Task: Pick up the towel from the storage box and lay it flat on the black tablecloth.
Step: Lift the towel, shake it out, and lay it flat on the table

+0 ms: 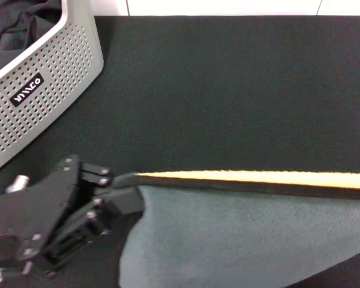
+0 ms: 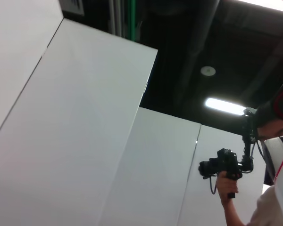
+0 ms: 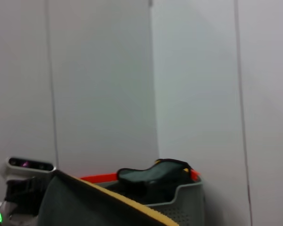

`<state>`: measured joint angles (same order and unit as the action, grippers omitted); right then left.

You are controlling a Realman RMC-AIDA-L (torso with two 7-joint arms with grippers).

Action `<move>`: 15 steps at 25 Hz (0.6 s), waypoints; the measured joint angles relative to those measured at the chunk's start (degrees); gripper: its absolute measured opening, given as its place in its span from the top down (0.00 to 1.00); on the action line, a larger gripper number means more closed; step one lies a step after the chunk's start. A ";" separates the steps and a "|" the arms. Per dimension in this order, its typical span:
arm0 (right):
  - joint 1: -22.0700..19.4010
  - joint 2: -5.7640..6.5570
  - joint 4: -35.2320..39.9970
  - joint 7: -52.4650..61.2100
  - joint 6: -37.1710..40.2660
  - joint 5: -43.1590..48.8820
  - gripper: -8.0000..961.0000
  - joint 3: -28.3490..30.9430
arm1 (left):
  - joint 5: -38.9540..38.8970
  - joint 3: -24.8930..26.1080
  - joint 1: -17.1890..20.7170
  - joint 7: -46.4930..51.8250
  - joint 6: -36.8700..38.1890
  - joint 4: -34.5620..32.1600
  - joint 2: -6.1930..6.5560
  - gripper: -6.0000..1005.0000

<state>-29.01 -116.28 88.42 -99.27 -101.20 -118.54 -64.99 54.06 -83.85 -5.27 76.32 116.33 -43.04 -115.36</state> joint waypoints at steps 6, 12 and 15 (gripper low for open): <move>4.17 0.21 -7.02 -3.04 0.13 2.61 0.95 -3.07 | 5.83 0.03 -9.25 -5.05 -0.68 13.88 -2.12 0.98; 15.09 0.35 -15.43 -2.46 1.17 4.11 0.95 -4.43 | 7.68 -0.40 -18.34 -10.49 -5.37 26.84 -2.64 0.98; 22.30 0.63 -23.29 -2.06 2.31 6.02 0.95 -3.33 | 8.86 -0.35 -19.73 -10.81 -11.09 27.22 -2.92 0.98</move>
<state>-6.71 -115.65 65.14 -101.33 -98.89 -112.52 -68.32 62.92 -84.20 -25.00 65.50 105.24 -15.82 -118.28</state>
